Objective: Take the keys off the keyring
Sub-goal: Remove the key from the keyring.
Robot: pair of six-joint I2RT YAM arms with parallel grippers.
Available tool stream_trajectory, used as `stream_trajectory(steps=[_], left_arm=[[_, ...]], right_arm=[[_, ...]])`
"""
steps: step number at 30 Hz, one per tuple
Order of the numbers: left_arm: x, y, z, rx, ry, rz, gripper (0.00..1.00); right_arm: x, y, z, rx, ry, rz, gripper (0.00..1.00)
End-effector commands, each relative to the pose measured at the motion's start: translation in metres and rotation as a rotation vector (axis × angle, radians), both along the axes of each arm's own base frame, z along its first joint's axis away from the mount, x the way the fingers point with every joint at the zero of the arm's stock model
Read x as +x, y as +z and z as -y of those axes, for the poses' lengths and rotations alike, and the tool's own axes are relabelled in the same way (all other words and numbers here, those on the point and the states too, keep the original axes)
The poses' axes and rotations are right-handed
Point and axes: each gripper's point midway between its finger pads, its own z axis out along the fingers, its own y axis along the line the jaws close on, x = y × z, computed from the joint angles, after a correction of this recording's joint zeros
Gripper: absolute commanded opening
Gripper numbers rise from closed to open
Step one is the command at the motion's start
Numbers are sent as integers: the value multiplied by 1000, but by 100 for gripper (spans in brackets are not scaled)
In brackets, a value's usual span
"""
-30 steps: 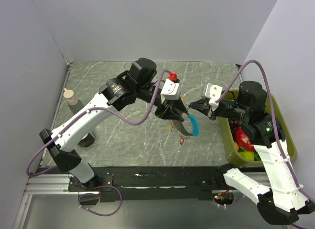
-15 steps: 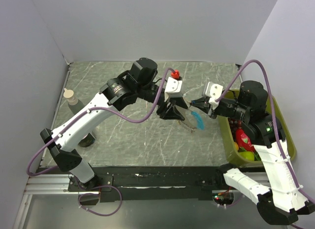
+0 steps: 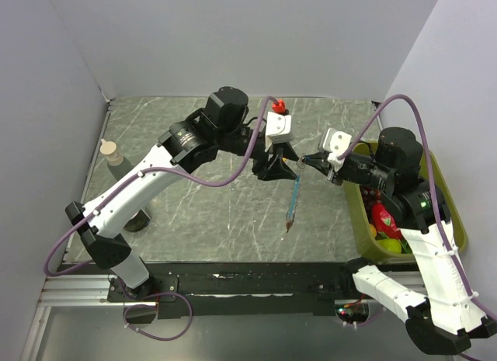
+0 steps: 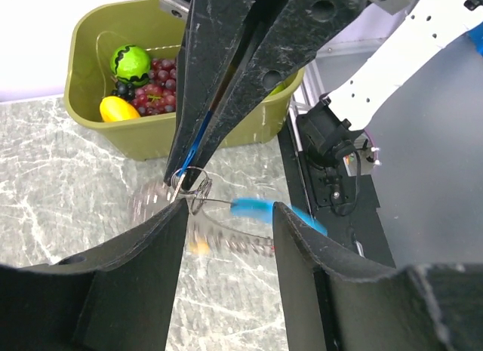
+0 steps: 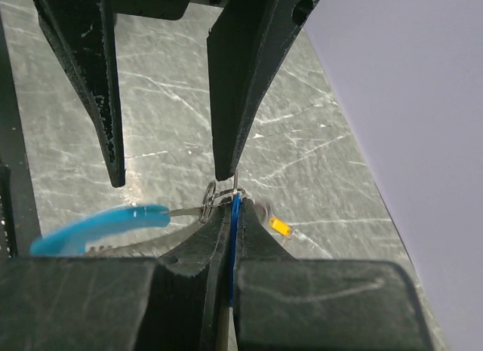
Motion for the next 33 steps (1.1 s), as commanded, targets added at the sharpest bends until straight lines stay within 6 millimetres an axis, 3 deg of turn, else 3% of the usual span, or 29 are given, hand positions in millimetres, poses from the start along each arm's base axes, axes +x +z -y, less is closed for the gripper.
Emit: stream_trajectory(steps=[1, 12, 19, 24, 30, 33], left_arm=[[5, 15, 7, -38, 24, 24, 54], [9, 10, 9, -22, 34, 67, 49], [9, 8, 14, -23, 24, 56, 35], [11, 8, 18, -25, 36, 52, 32], [11, 11, 19, -33, 37, 48, 18], [13, 12, 21, -37, 50, 44, 3]], right_arm=[[-1, 24, -1, 27, 4, 96, 0], [-2, 23, -1, 23, 0, 97, 0], [-5, 25, -1, 30, 8, 94, 0], [-4, 22, -1, 26, 2, 89, 0], [-4, 21, 0, 23, -5, 97, 0], [-4, 20, 0, 23, -5, 97, 0]])
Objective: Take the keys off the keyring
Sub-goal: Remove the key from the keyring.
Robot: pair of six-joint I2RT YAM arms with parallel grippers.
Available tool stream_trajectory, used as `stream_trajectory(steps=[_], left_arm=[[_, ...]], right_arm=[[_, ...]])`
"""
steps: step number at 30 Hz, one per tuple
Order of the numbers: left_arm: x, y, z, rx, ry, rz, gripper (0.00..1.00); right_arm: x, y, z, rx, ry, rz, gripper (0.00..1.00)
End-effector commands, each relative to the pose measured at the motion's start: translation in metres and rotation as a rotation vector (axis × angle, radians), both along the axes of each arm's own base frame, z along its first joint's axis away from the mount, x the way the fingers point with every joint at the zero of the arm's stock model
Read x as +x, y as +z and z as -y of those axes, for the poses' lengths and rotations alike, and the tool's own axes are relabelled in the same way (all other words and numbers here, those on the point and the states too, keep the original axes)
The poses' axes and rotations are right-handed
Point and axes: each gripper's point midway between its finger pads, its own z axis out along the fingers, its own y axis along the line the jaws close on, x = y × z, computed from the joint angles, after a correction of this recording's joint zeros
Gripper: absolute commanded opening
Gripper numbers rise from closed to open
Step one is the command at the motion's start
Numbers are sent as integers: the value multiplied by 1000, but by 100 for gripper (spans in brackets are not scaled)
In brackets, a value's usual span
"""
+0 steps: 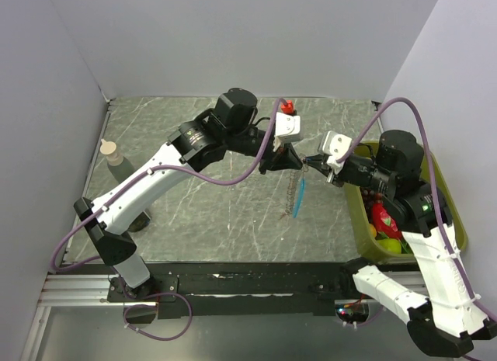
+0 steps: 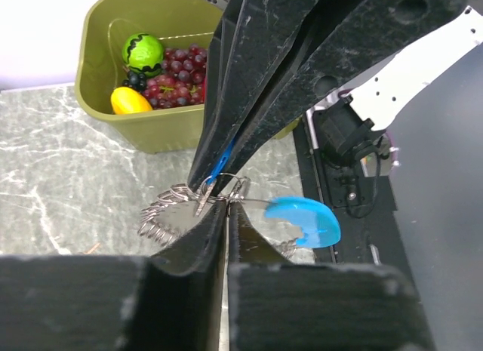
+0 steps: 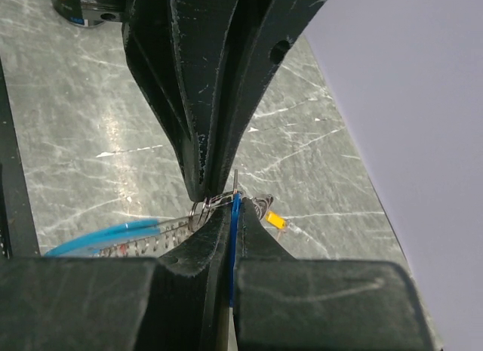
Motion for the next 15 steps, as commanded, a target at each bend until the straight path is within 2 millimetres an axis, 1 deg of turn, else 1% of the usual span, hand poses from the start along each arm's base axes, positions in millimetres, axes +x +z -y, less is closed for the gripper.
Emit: stream_trajectory(steps=[1, 8, 10, 11, 13, 15], left_arm=[[0, 22, 7, -60, 4, 30, 1], [-9, 25, 4, -65, -35, 24, 1], [-12, 26, 0, -70, -48, 15, 1], [-14, 31, -2, -83, -49, 14, 1], [-11, 34, -7, -96, -50, 1, 1], [-9, 39, -12, -113, -55, -11, 1]], right_arm=[[-2, 22, -4, 41, 21, 84, 0], [1, 21, 1, 32, -9, 98, 0], [3, 19, 5, 22, -35, 112, 0], [2, 20, 6, 19, -40, 122, 0], [5, 14, 9, 6, -55, 115, 0], [4, 12, 10, 4, -59, 119, 0]])
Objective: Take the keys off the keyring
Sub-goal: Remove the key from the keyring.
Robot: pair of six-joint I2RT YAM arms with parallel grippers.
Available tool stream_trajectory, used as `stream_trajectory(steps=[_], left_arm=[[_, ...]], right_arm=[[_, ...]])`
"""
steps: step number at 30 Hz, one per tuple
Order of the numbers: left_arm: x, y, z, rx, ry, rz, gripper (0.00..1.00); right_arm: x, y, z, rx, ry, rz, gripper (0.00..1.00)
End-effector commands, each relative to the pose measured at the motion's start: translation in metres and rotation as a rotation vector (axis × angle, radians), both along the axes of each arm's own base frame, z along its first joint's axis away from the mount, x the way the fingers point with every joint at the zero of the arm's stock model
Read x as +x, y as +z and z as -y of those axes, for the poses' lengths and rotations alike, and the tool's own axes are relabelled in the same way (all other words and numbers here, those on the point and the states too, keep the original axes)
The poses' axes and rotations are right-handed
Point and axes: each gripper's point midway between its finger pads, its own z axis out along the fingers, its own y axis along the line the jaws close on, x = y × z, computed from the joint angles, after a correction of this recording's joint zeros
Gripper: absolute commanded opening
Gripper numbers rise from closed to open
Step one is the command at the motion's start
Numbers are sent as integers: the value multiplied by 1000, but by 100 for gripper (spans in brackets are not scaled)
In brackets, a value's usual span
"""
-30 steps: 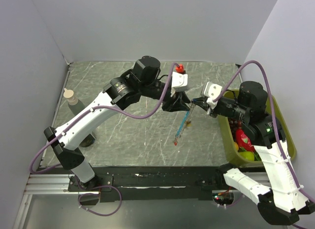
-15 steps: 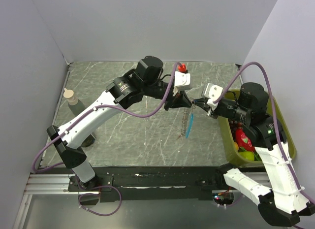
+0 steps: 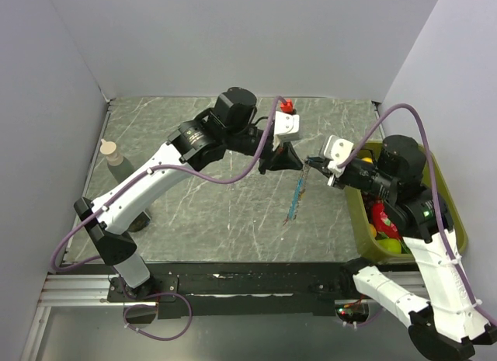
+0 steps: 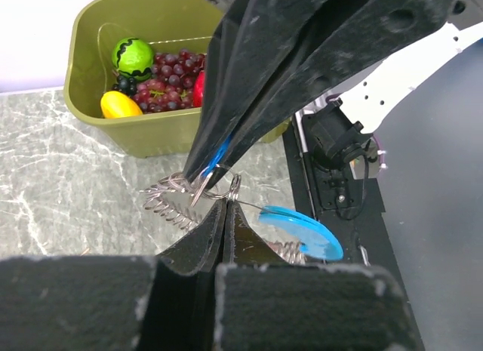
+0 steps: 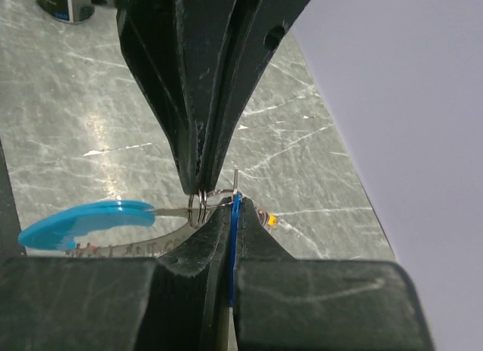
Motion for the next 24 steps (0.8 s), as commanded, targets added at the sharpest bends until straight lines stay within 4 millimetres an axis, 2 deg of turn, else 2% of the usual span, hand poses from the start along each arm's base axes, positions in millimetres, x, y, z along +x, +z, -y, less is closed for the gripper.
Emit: stream_trajectory(steps=[1, 15, 24], left_arm=[[-7, 38, -13, -109, -39, 2, 1], [-19, 58, -28, -155, -101, -19, 1], [-21, 63, -29, -169, -120, -36, 1]], right_arm=[[3, 10, 5, 7, -30, 80, 0], [5, 4, 8, 7, -41, 74, 0], [12, -14, 8, -32, -44, 58, 0]])
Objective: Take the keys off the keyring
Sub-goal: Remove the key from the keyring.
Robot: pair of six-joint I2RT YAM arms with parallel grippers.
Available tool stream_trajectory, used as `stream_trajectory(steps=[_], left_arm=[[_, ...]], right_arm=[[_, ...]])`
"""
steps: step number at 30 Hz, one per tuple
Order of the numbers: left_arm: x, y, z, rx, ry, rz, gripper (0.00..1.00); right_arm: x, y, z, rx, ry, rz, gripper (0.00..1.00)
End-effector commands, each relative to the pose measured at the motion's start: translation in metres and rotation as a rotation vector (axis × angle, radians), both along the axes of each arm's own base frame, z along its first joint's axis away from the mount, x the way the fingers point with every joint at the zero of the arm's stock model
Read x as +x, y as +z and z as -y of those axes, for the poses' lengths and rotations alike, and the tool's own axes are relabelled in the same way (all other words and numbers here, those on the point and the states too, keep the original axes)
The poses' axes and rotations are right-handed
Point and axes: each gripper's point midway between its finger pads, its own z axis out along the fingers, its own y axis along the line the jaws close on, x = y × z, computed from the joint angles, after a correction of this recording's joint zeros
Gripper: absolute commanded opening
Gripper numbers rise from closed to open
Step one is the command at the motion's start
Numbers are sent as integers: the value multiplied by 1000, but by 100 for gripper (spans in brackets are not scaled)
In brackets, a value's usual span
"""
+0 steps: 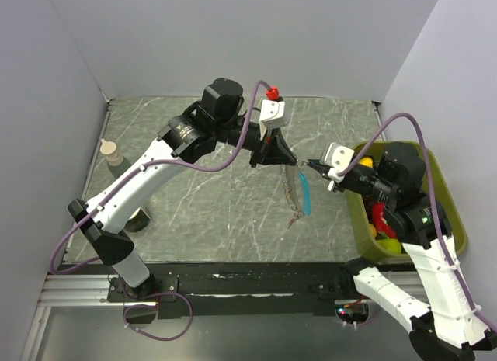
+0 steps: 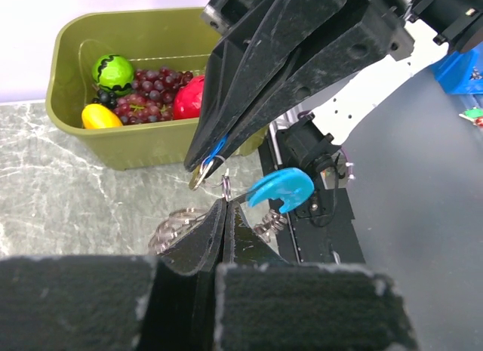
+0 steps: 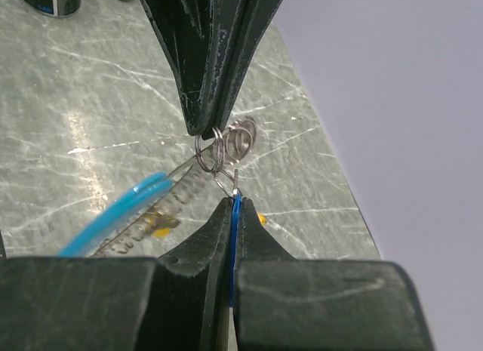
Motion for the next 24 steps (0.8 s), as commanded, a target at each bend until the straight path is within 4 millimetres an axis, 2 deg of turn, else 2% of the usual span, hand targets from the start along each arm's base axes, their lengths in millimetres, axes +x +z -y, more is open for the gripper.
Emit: stream_trajectory(steps=[1, 9, 16, 20, 24], left_arm=[[-20, 45, -12, -113, -61, 53, 1], [-18, 48, -12, -118, -60, 52, 1], [-16, 46, -8, -114, -66, 40, 1], [-15, 43, -7, -109, -68, 34, 1], [-14, 40, -7, -103, -66, 29, 1]], right_arm=[[8, -7, 4, -23, -26, 17, 0], [13, -23, 4, -61, -30, 15, 0], [13, -26, 0, -71, -23, 23, 0], [11, -18, -4, -53, -12, 32, 0], [7, -1, -1, -31, -22, 64, 0]])
